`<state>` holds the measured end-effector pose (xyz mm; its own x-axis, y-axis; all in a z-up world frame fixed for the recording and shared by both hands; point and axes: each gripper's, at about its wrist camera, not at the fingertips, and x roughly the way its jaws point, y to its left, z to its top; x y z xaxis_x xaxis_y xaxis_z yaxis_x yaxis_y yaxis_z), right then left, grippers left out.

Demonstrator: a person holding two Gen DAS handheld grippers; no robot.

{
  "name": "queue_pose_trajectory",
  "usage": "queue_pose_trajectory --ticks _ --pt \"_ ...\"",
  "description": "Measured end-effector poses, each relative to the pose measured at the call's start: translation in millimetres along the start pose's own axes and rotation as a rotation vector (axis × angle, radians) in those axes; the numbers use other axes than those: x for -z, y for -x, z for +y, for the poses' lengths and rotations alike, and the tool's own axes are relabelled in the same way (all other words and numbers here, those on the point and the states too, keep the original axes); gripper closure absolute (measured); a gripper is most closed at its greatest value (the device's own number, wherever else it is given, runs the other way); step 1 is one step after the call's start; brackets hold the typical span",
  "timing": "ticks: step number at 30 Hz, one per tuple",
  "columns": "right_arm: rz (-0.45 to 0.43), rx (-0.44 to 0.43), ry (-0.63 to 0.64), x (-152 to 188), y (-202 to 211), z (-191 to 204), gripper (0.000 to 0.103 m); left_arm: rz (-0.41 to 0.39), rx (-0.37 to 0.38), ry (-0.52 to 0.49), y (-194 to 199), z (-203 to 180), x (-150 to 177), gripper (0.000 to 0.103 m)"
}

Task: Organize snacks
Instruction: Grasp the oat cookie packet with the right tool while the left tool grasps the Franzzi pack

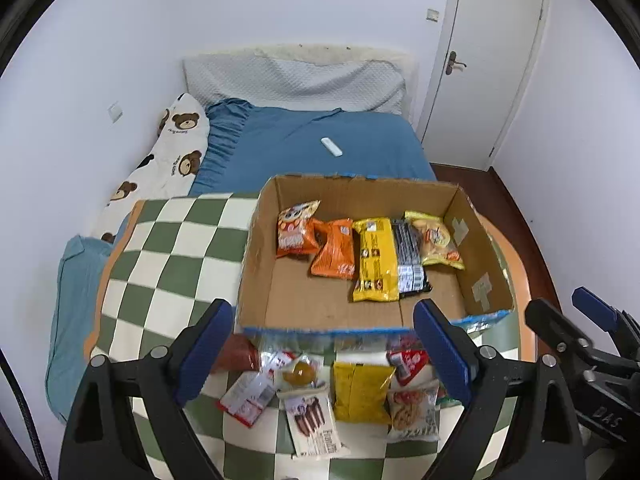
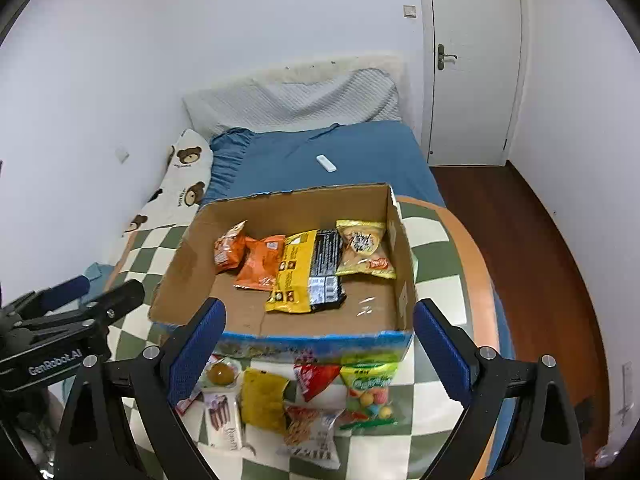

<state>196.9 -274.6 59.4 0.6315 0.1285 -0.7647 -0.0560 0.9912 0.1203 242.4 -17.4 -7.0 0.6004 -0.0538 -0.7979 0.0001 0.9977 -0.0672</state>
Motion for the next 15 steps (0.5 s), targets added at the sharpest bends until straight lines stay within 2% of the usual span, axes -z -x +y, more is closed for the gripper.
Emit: queue_pose_trajectory --ticks 5,9,11,15 --pt "0.051 -0.046 -0.033 24 -6 -6 0.006 0.086 -0.018 0.034 -18 8 28 0.01" --pt "0.164 -0.082 -0.088 54 -35 -21 0.006 0.2 -0.048 0.055 -49 14 59 0.01" --pt "0.229 -0.106 -0.124 72 -55 -29 0.006 0.29 -0.063 0.084 -73 20 79 0.01" --pt "0.359 -0.148 -0.171 110 -97 -37 0.006 0.495 -0.046 0.138 -125 27 124 0.01"
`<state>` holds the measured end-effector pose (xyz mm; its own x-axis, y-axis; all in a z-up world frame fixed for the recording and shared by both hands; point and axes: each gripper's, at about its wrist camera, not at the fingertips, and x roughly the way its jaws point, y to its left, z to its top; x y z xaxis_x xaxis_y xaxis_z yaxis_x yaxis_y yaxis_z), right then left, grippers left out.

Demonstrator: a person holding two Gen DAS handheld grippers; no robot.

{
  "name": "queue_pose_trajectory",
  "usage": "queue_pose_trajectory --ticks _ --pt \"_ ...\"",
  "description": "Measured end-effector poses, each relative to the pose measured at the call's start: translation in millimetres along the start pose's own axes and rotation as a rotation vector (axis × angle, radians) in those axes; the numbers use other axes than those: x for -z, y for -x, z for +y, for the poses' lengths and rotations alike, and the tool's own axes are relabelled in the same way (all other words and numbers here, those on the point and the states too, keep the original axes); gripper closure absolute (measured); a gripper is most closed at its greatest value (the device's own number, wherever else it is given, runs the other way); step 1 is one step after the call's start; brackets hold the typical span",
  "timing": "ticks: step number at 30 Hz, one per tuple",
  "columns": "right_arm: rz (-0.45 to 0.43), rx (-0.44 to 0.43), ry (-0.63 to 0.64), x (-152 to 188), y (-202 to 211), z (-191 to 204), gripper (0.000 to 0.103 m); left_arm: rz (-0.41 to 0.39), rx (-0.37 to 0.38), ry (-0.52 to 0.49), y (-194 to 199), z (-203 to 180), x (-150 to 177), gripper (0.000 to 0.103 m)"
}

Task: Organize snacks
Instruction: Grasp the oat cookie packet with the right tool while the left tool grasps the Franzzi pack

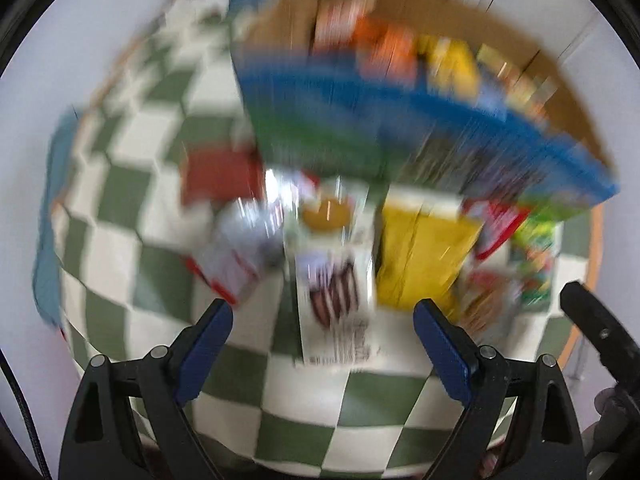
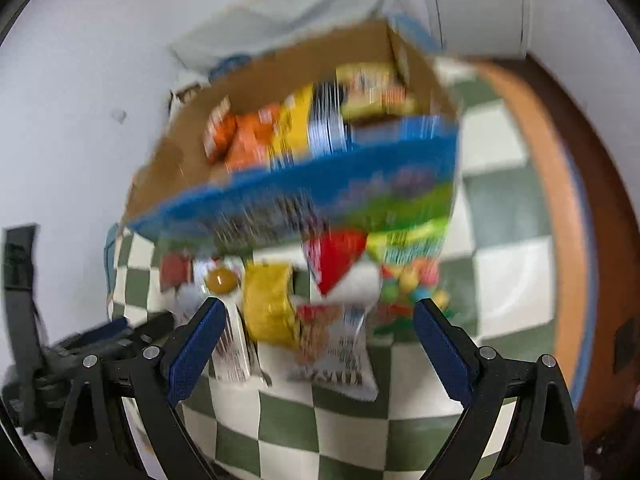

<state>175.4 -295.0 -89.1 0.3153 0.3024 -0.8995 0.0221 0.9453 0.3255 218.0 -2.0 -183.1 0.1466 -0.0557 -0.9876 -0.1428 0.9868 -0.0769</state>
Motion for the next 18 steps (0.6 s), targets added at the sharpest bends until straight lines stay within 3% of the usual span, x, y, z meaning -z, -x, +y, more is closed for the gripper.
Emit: queue_pose_trajectory --ticks 6,8,9,10,11,13,18 --pt "0.131 0.028 -0.005 16 -62 -12 0.013 0.202 0.044 0.054 -82 1 10 0.011" --pt "0.156 0.041 -0.005 18 -75 -15 0.02 0.222 0.048 0.041 -97 -4 10 0.011" --pt "0.168 0.051 -0.001 19 -81 -16 0.03 0.218 0.044 0.035 -100 -5 10 0.011" --pt "0.178 0.06 0.008 21 -86 -16 0.039 0.194 0.039 0.023 -99 -7 11 0.015" --pt "0.183 0.065 0.016 23 -88 -15 0.043 0.175 0.037 0.015 -96 -8 12 0.029" --pt "0.178 0.076 0.045 28 -88 -14 0.049 0.16 0.036 -0.013 -89 -9 17 0.047" --pt "0.201 0.104 0.079 57 -78 -11 0.05 0.203 0.013 -0.089 -83 -5 49 0.047"
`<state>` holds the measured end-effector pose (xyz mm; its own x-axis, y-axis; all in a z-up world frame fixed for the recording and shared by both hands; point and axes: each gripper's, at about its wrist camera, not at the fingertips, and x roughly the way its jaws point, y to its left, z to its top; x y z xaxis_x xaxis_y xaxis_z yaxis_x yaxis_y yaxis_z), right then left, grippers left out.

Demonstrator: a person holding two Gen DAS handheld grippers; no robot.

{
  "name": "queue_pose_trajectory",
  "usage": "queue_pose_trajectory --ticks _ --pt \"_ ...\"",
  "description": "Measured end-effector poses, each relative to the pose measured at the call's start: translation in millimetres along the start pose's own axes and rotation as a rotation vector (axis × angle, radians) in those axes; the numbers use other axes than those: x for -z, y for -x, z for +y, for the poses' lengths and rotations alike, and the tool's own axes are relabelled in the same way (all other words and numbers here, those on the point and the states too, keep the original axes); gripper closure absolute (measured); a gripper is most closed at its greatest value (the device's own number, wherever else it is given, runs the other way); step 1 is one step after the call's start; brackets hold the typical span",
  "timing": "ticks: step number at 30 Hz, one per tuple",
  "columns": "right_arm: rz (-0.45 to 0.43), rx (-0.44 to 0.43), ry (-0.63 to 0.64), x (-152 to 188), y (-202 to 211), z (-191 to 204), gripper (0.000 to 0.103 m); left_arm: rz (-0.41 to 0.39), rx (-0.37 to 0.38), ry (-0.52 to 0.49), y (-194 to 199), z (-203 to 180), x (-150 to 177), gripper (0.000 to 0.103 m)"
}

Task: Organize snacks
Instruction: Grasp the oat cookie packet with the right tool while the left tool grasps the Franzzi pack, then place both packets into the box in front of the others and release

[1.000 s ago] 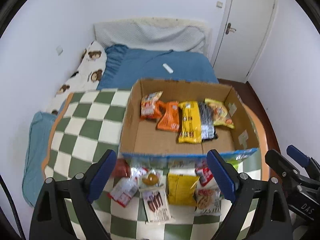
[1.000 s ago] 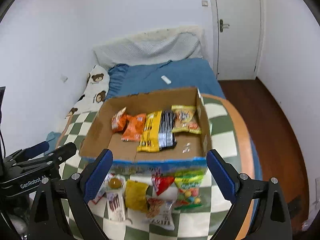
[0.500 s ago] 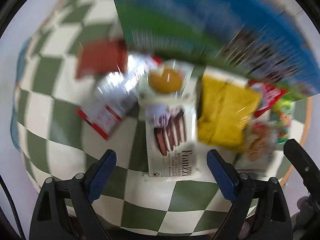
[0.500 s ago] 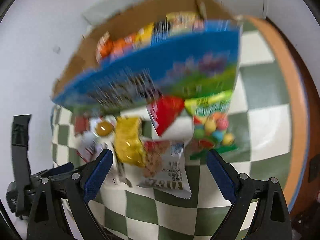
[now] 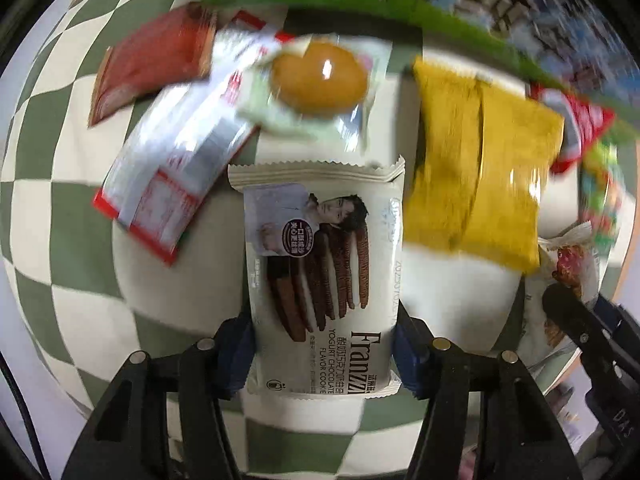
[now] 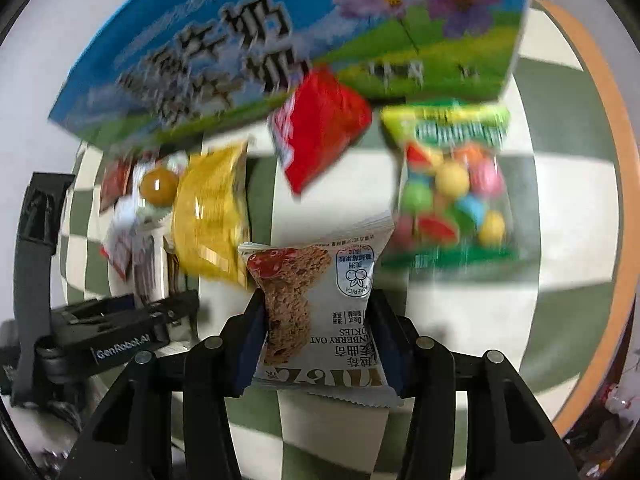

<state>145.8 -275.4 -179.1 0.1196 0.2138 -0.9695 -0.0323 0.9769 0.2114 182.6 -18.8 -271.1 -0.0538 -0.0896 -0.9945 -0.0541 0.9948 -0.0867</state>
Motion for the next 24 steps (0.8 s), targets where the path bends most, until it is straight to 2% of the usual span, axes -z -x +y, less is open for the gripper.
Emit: queue_pose_trajectory --ticks 3,5,11,13,18,24 --pt "0.02 0.02 0.004 23 -1 2 0.05 0.018 -0.007 -0.052 -6 -1 18 0.046" --pt "0.032 0.029 -0.012 35 -6 1 0.05 0.026 0.001 -0.06 -13 -2 19 0.044" --pt "0.04 0.06 -0.054 42 -16 3 0.048 0.017 0.026 -0.032 -19 -4 16 0.043" --pt "0.043 0.073 -0.051 42 -20 6 0.047 -0.001 0.024 -0.039 -15 -4 19 0.046" --pt "0.023 0.073 -0.047 47 -15 15 0.053 -0.026 0.016 -0.078 4 -9 33 0.047" --pt "-0.023 0.0 -0.079 51 19 19 0.054 -0.059 0.076 -0.133 55 -10 55 0.047"
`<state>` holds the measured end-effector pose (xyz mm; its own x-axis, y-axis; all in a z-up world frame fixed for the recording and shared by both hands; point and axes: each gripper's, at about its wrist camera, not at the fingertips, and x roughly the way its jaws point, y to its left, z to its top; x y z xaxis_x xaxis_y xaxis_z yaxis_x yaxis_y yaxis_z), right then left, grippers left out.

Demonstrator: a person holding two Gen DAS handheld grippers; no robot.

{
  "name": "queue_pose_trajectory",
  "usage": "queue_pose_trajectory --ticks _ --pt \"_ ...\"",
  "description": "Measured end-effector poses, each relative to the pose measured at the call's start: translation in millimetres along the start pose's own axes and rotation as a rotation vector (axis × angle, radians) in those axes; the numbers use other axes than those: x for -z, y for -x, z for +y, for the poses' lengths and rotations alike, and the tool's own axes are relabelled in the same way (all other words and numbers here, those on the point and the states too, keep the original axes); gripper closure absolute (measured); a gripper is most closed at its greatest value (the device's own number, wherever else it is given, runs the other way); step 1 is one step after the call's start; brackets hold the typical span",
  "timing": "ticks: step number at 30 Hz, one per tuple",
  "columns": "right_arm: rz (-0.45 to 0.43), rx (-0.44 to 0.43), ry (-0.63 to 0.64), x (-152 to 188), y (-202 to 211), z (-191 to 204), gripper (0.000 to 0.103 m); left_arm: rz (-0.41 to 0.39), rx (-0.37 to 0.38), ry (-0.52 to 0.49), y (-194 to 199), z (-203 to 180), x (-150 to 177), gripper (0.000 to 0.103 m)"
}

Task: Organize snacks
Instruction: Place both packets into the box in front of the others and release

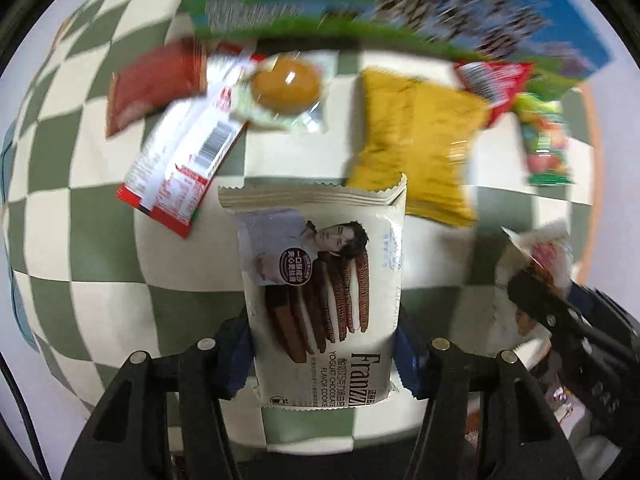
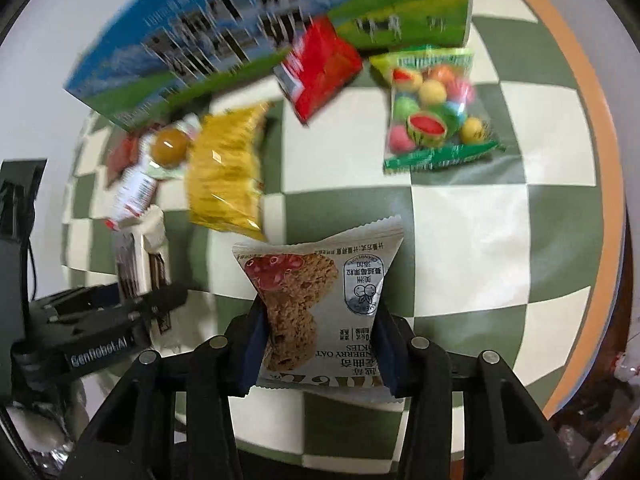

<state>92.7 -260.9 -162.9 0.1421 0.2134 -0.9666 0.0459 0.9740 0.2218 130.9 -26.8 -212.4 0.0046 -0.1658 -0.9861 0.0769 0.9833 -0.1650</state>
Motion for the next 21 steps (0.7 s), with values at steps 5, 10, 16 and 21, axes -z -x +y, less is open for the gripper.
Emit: queue_pose_trajectory --ticks 5,10,16,21 --pt "-0.075 -0.073 -0.019 -18 54 2 0.054 -0.107 0.083 -0.057 74 -24 -13 0.047" --pt "-0.206 -0.128 -0.015 -64 119 14 0.054 -0.226 0.126 -0.096 137 -32 -91 0.047" --pt "-0.331 -0.059 0.029 -146 148 21 0.054 -0.29 0.106 -0.073 163 -45 -186 0.047" --pt "-0.31 0.007 0.049 -206 129 19 0.054 -0.251 0.085 -0.035 138 -50 -251 0.047"
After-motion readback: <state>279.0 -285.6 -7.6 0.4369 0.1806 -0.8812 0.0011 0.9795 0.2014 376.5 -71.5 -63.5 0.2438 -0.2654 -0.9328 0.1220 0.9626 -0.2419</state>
